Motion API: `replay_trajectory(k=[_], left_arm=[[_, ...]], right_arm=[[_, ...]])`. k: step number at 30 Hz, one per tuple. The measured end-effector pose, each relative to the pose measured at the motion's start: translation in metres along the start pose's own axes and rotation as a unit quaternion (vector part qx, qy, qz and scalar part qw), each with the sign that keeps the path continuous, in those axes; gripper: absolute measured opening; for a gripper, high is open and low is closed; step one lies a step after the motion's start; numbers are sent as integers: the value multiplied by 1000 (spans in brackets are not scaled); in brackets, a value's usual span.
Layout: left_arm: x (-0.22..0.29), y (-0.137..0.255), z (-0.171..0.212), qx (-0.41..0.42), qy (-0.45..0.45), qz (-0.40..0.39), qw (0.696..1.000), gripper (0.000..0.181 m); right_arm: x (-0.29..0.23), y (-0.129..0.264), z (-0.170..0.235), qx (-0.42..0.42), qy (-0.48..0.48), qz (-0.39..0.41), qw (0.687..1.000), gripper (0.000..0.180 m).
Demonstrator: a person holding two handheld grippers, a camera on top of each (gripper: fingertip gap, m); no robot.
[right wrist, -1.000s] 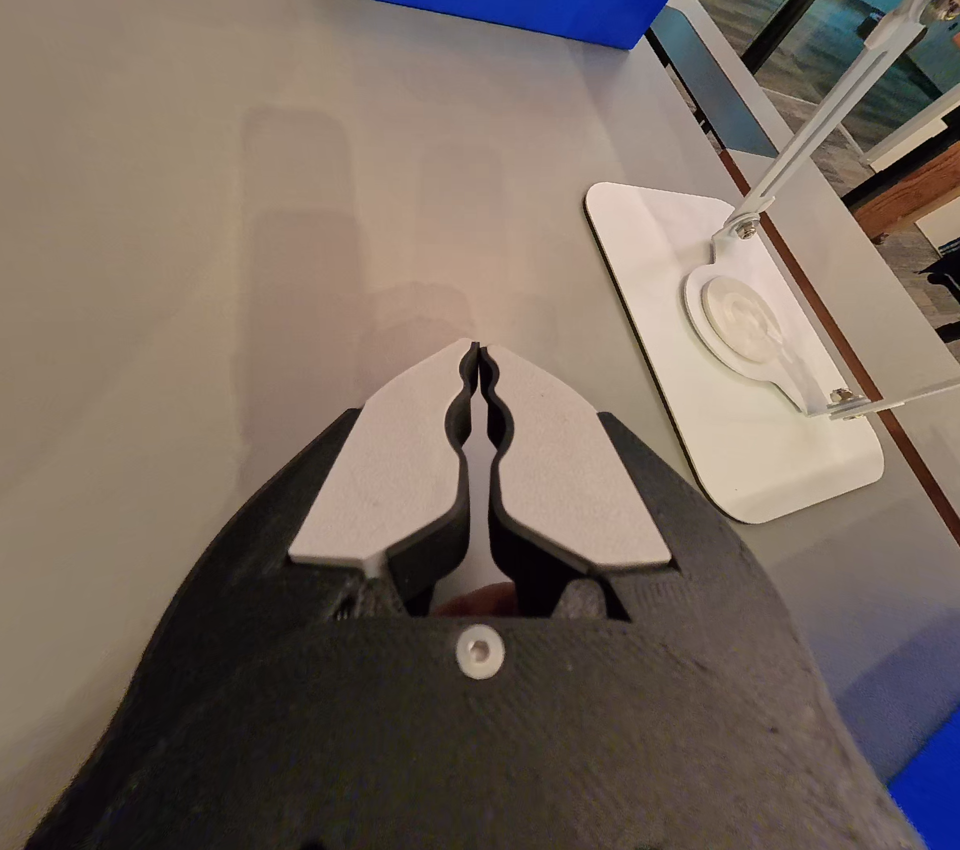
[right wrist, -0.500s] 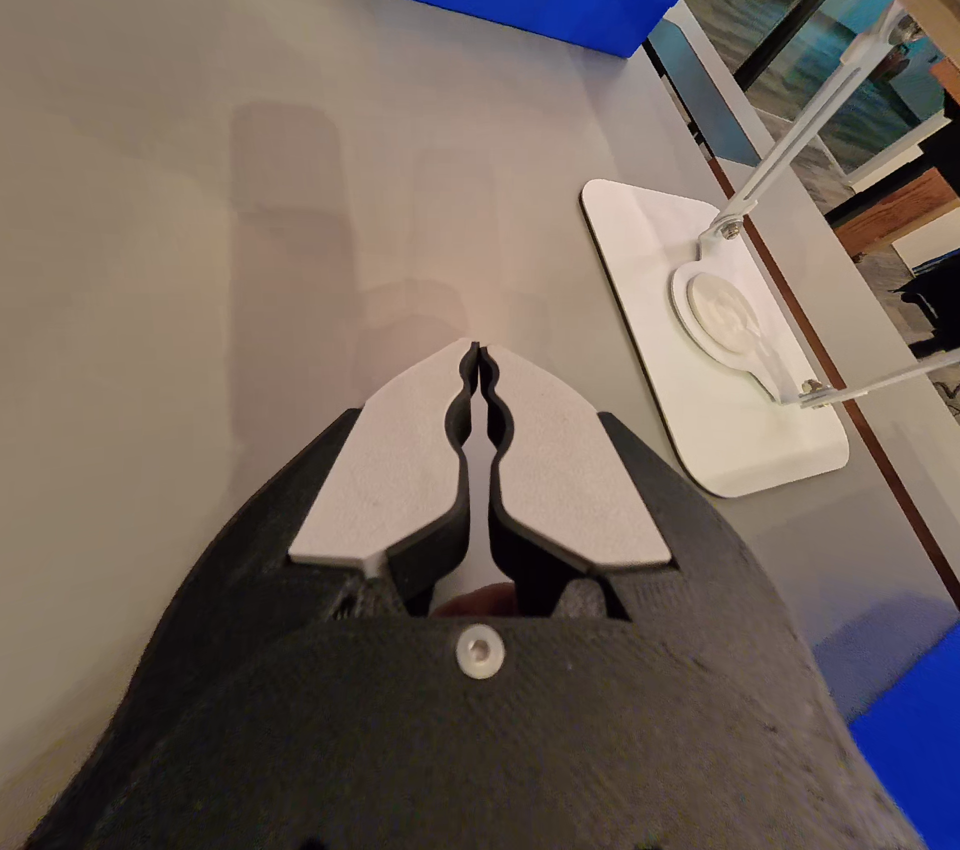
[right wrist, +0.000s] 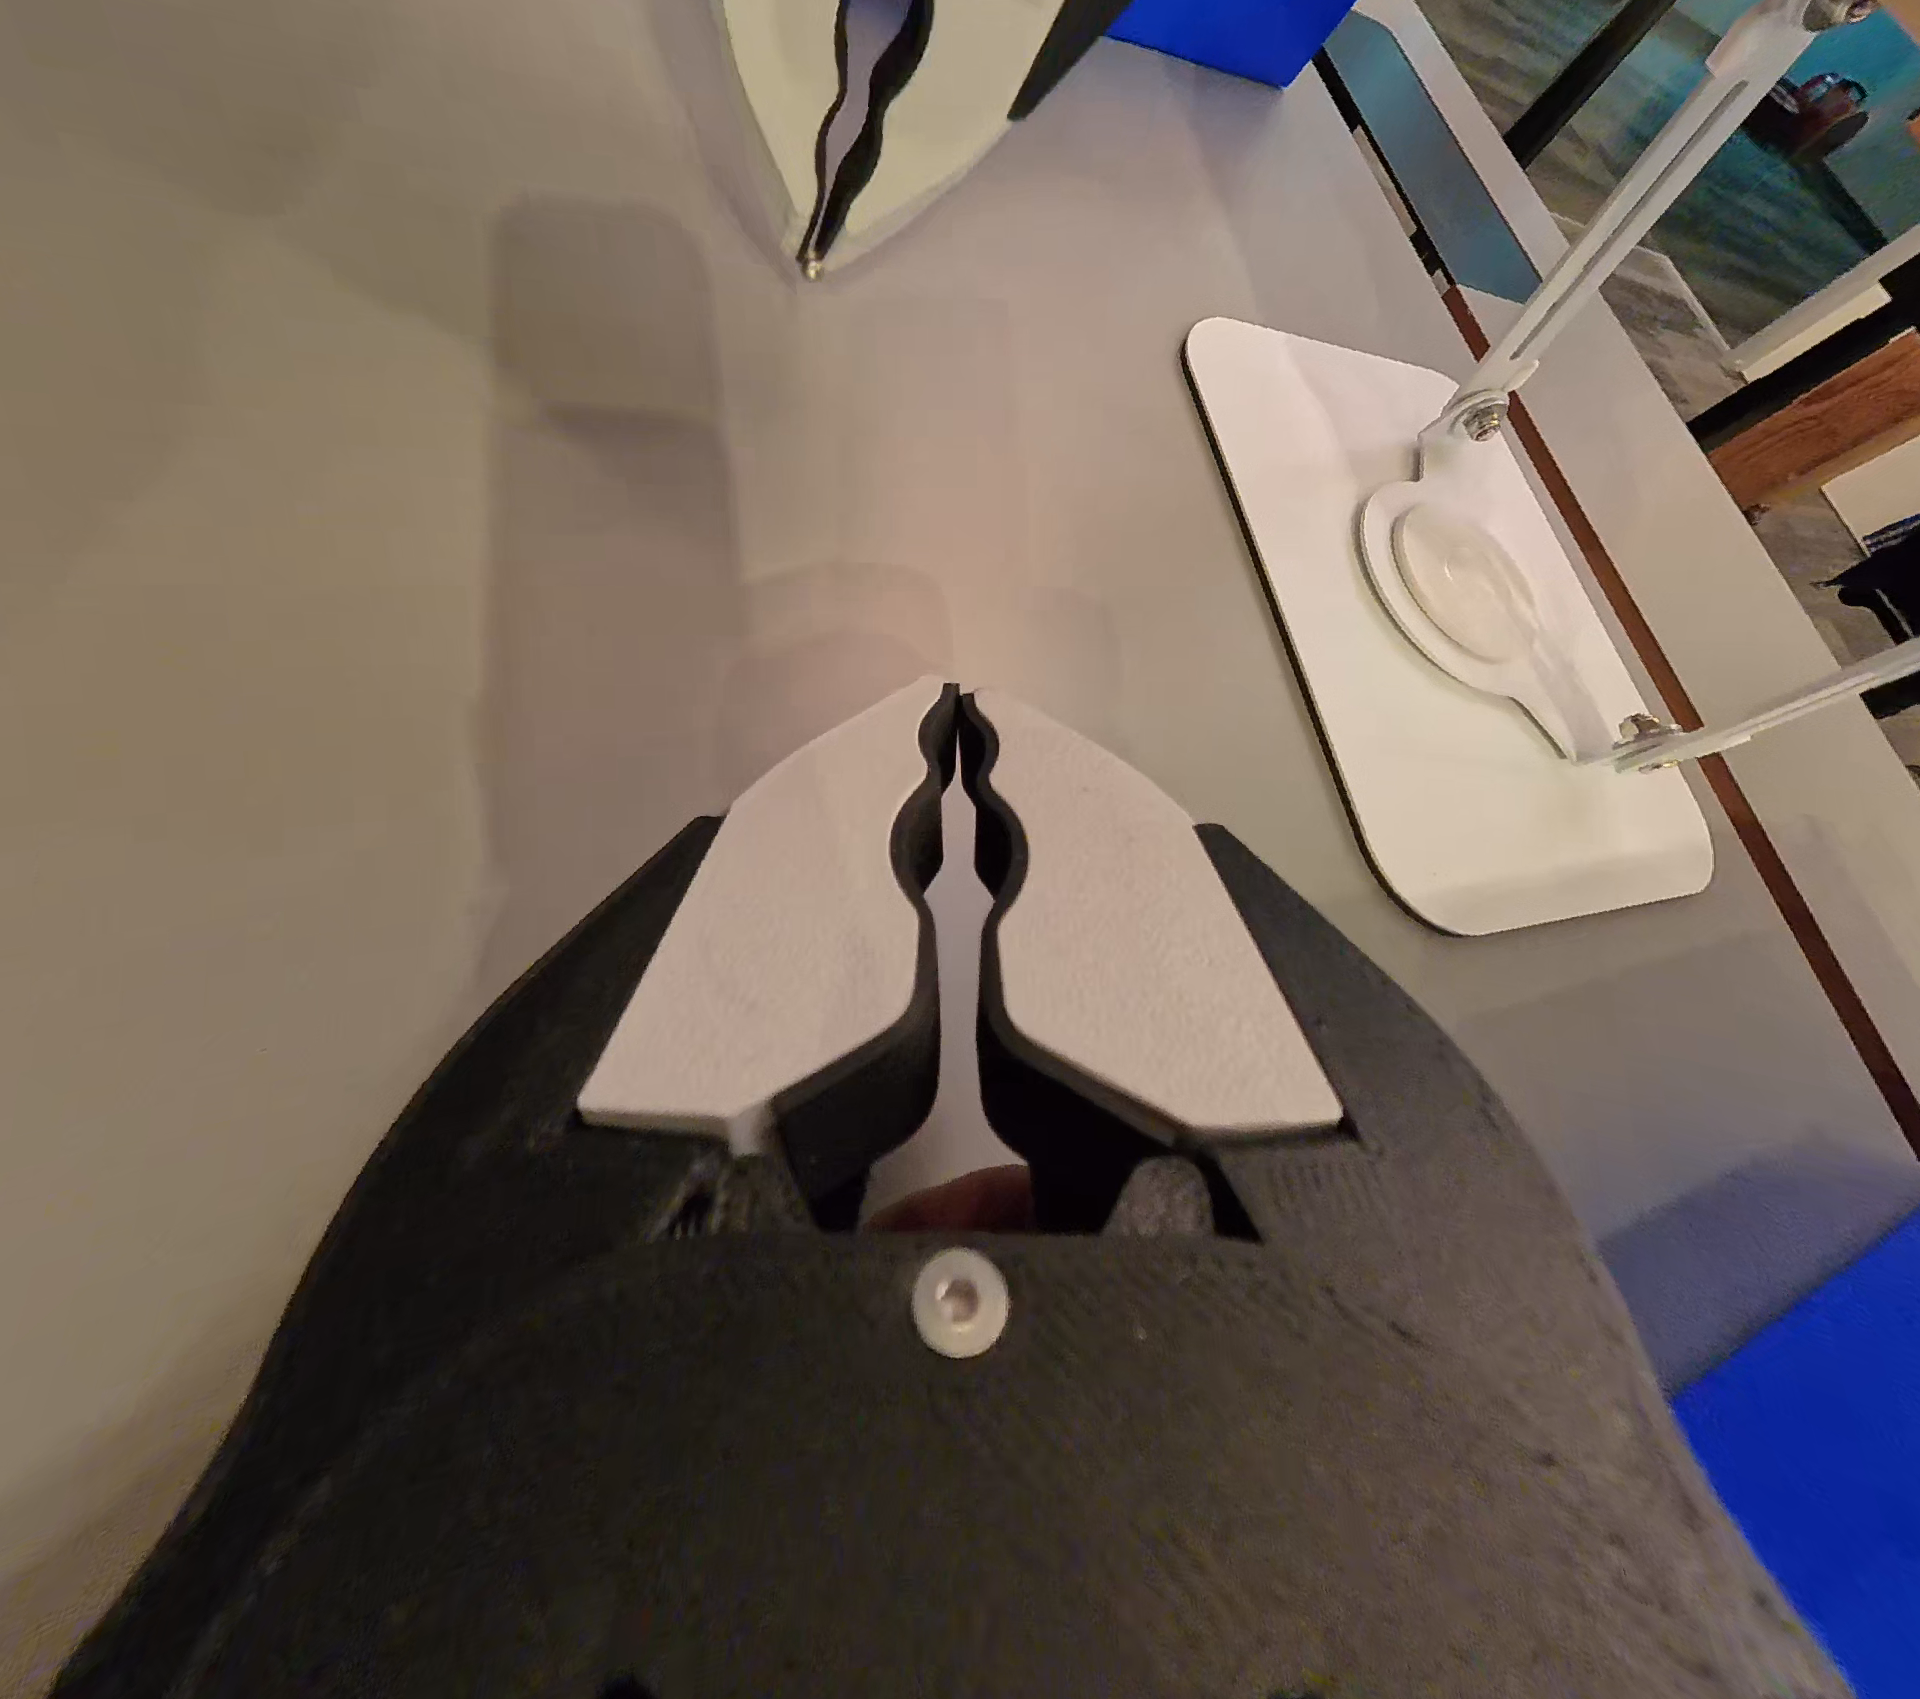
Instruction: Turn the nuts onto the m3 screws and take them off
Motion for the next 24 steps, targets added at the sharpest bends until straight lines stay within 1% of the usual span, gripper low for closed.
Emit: replay_trajectory(k=[4, 6, 10, 15, 17, 21, 24], left_arm=[[7, -12, -2, -6, -1, 27, 1000, 2], [5, -18, -3, -8, -5, 14, 1000, 2], [7, -18, -6, -1, -6, 21, 1000, 2], [5, -16, -1, 0, 1, 16, 1000, 12], [1, -14, 0, 7, 2, 3, 1000, 18], [-1, -5, 4, 12, 8, 9, 1000, 24], [-2, 3, 14, 15, 21, 5, 1000, 29]], right_arm=[[-1, 1, 2, 0, -1, -4, 1000, 0], [-1, 2, 2, 0, -1, -4, 1000, 0], [-1, 3, 4, 0, -4, -5, 1000, 0], [-1, 3, 4, 1, -4, -4, 1000, 0], [-1, 3, 3, 1, -4, -4, 1000, 0], [-2, 2, 4, 1, -4, -7, 1000, 0], [-2, 3, 3, 2, -4, -6, 1000, 0]])
Point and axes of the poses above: each gripper's, where its closed fingertips meet, y back along the fingers, z out of its underside, x = y × z across the jaws, the point moved 3 cm from there along y, back along the fingers, and after that the axes turned 8 degrees about -z, right-handed, at the moved point
